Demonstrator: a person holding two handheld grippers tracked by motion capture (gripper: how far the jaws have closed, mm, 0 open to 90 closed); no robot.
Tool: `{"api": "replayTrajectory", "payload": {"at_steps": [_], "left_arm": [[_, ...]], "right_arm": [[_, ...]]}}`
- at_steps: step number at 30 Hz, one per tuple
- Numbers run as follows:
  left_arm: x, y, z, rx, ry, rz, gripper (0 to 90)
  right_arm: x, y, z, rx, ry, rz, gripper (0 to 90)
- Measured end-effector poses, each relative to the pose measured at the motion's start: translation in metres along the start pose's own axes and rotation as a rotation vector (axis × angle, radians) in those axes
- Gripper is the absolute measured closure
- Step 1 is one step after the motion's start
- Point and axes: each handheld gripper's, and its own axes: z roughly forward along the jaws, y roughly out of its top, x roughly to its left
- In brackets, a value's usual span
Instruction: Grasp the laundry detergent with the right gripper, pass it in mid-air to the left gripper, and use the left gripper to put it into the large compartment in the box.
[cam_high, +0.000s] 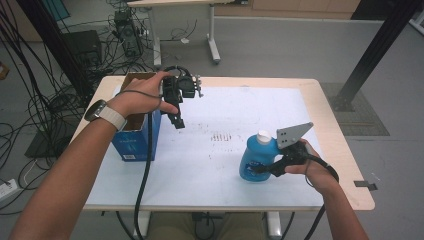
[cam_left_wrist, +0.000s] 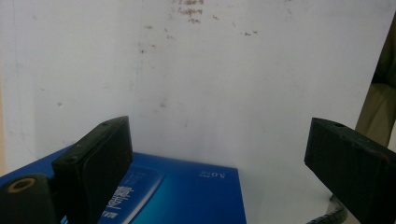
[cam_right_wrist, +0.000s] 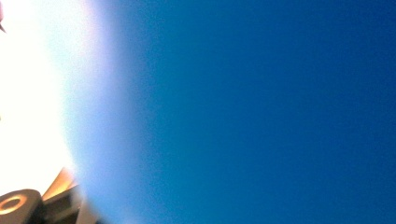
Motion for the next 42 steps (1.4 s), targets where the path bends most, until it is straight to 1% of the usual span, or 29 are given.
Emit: {"api": "replayTrajectory", "payload": {"at_steps": [2,6,10,13,14,15,17,20,22,23,27,35,40,42], "left_arm": [[-0.002,0.001,-0.006,0.003,0.000,0.004,8.2],[-0.007,0.003,-0.016,-0.012,-0.002,0.007,8.4],[-0.011,0.005,-0.026,-0.009,0.003,0.016,8.2],[-0.014,0.007,-0.032,0.004,-0.001,0.027,8.1],[-0.016,0.008,-0.034,0.003,-0.005,0.028,7.9],[-0.017,0.009,-0.036,0.002,-0.003,0.035,7.9],[-0.019,0.010,-0.039,-0.002,0.003,0.037,7.9],[-0.021,0.012,-0.045,0.005,0.009,0.049,7.9],[-0.022,0.013,-0.047,0.003,0.010,0.056,8.0],[-0.023,0.014,-0.048,0.011,0.009,0.060,8.0],[-0.024,0.016,-0.051,0.016,0.012,0.064,8.0],[-0.029,0.019,-0.062,0.008,0.015,0.083,8.0],[-0.030,0.019,-0.067,0.024,0.016,0.091,8.0],[-0.030,0.019,-0.069,0.022,0.017,0.093,8.0]], "right_arm": [[0.001,0.007,-0.002,-0.003,-0.004,0.000,43.2],[0.001,0.019,-0.004,-0.012,-0.008,-0.001,43.2],[0.001,0.032,-0.005,-0.016,-0.009,-0.002,43.2],[0.000,0.040,-0.005,-0.022,0.003,0.002,43.3],[0.000,0.043,-0.005,-0.021,0.006,0.001,43.3],[0.000,0.045,-0.005,-0.017,0.010,0.001,43.2],[0.000,0.051,-0.004,-0.005,0.016,0.004,43.3],[-0.001,0.058,-0.002,0.007,0.020,0.003,43.3],[-0.002,0.062,-0.001,0.009,0.020,0.003,43.3],[-0.003,0.064,0.000,0.007,0.018,-0.001,43.3],[-0.005,0.070,0.002,0.004,0.018,-0.004,43.3],[-0.009,0.080,0.011,0.027,0.037,-0.012,43.3],[-0.012,0.086,0.016,0.036,0.048,-0.019,43.3],[-0.012,0.089,0.019,0.042,0.052,-0.016,43.2]]}}
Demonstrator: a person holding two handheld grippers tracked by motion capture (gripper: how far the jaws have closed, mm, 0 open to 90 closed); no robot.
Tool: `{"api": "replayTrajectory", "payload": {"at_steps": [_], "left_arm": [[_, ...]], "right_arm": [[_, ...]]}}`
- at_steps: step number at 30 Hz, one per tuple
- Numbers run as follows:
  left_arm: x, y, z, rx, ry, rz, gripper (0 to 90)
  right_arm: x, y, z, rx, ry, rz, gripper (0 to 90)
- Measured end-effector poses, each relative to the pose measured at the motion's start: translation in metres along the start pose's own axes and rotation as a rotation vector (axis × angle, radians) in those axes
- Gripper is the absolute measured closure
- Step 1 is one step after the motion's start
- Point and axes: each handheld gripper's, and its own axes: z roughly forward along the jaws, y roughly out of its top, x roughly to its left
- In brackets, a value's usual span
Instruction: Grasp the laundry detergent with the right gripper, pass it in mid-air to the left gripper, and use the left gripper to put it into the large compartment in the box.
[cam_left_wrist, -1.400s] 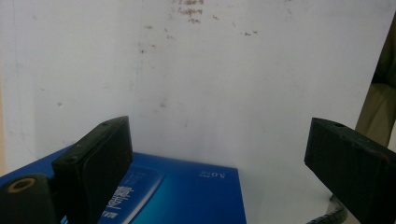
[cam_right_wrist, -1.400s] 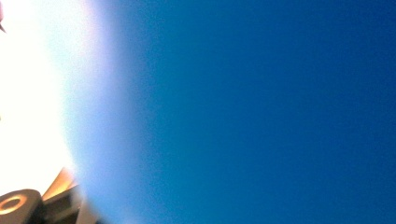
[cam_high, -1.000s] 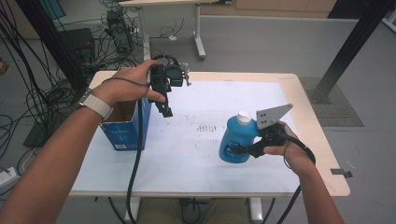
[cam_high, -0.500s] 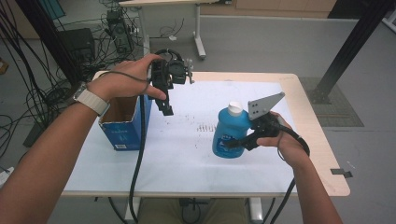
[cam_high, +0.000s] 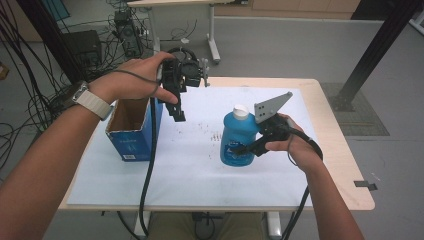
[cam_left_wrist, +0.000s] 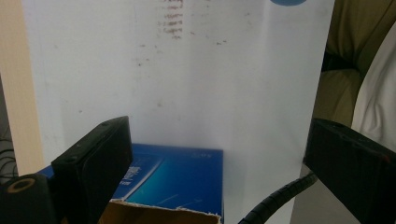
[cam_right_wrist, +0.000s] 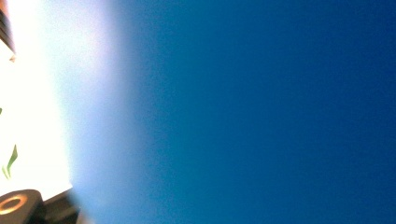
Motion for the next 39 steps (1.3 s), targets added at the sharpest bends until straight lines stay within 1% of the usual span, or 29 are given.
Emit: {"api": "replayTrajectory", "payload": {"at_steps": [9,18,23,27,37,39], "left_arm": [[-0.002,0.000,-0.011,0.009,-0.009,0.015,8.0],[-0.006,0.003,-0.016,0.011,-0.017,0.038,8.0],[-0.008,0.006,-0.018,0.011,-0.026,0.055,7.5],[-0.011,0.009,-0.019,0.012,-0.030,0.066,7.5],[-0.016,0.014,-0.020,0.016,-0.042,0.069,7.1],[-0.017,0.015,-0.020,0.009,-0.044,0.068,7.0]], "right_arm": [[-0.008,0.010,0.014,0.024,0.011,-0.007,43.3],[-0.013,0.020,0.027,0.052,0.017,-0.018,43.4],[-0.015,0.026,0.033,0.048,0.021,-0.036,43.4],[-0.015,0.031,0.038,0.059,0.019,-0.042,43.4],[-0.016,0.037,0.052,0.074,0.025,-0.049,43.5],[-0.016,0.038,0.055,0.078,0.026,-0.052,43.5]]}}
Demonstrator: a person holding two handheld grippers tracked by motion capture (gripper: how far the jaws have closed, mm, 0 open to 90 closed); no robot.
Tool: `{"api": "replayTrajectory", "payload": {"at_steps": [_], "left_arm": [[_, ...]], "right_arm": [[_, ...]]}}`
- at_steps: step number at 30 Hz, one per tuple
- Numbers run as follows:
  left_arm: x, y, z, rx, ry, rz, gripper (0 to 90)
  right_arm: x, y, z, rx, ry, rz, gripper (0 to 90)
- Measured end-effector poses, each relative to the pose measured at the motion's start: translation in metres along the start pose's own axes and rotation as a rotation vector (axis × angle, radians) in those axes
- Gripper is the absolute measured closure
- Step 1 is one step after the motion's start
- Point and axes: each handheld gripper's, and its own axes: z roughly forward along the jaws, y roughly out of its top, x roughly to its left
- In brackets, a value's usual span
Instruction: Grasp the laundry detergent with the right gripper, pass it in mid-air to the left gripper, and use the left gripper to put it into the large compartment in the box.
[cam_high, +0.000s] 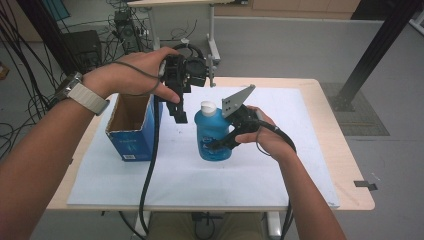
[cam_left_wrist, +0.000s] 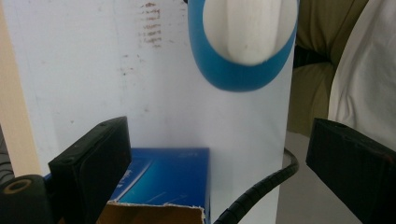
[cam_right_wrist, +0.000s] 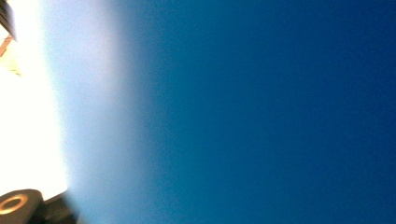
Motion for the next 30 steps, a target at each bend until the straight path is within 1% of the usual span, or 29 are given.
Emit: {"api": "replayTrajectory", "payload": {"at_steps": [6,14,21,22,30], "left_arm": [[-0.002,0.003,0.003,-0.011,0.002,0.000,6.7],[-0.001,0.006,0.008,-0.030,0.000,-0.011,6.6],[-0.003,0.010,0.016,-0.022,-0.005,-0.007,6.6],[-0.003,0.010,0.017,-0.023,-0.006,-0.007,6.6],[-0.003,0.011,0.021,-0.026,-0.011,-0.012,6.8]], "right_arm": [[-0.001,0.004,0.008,0.004,0.003,-0.001,43.5],[-0.002,0.008,0.015,0.012,0.012,-0.006,43.5],[-0.001,0.010,0.019,0.010,0.014,-0.005,43.4],[-0.001,0.011,0.020,0.010,0.016,-0.010,43.5],[-0.002,0.011,0.022,0.011,0.019,-0.008,43.4]]}}
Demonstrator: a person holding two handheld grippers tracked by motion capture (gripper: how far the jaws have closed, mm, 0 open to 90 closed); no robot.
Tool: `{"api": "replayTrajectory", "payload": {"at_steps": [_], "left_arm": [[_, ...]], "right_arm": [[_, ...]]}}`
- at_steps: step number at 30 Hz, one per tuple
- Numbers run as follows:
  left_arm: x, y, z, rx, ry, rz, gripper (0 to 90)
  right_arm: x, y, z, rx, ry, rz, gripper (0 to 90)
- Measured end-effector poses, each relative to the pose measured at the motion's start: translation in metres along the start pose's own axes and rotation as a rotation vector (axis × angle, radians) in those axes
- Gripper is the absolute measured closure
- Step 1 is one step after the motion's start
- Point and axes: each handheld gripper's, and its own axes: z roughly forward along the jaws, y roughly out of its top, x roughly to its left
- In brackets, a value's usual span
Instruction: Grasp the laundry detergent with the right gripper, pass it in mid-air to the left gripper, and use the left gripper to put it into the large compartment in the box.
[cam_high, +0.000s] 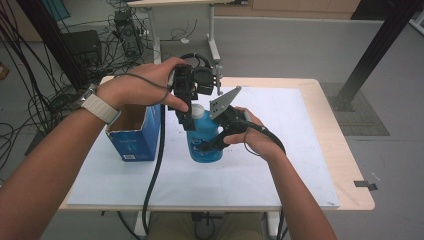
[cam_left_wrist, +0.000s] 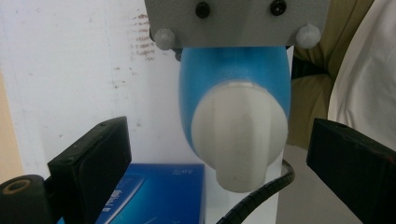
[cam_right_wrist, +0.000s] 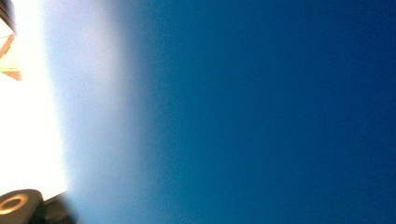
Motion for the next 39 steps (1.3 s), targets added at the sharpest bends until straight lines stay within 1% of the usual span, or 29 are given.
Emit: {"api": "replayTrajectory", "payload": {"at_steps": [11,22,24,28,34,39], "left_arm": [[0.0008,0.0017,0.0014,-0.005,-0.004,0.002,6.8],[0.0003,0.0009,0.0007,-0.008,-0.004,-0.005,7.0],[0.0001,0.0008,0.0006,-0.010,-0.001,-0.004,7.0],[-0.0002,0.0009,0.0005,-0.016,-0.005,-0.004,7.3],[-0.0005,0.0006,0.0004,-0.011,-0.002,-0.001,7.3],[-0.0008,0.0006,0.0007,-0.016,-0.002,0.000,7.4]], "right_arm": [[0.0000,-0.0003,0.0007,0.006,0.002,0.003,43.4],[0.0011,-0.0004,0.0010,0.008,0.004,0.006,43.5],[0.0013,-0.0002,0.0013,0.009,0.004,-0.002,43.5],[0.0016,0.0000,0.0012,0.003,0.007,0.000,43.4],[0.0015,-0.0003,0.0013,0.002,0.010,0.003,43.4],[0.0016,0.0000,0.0016,0.001,0.008,-0.001,43.4]]}}
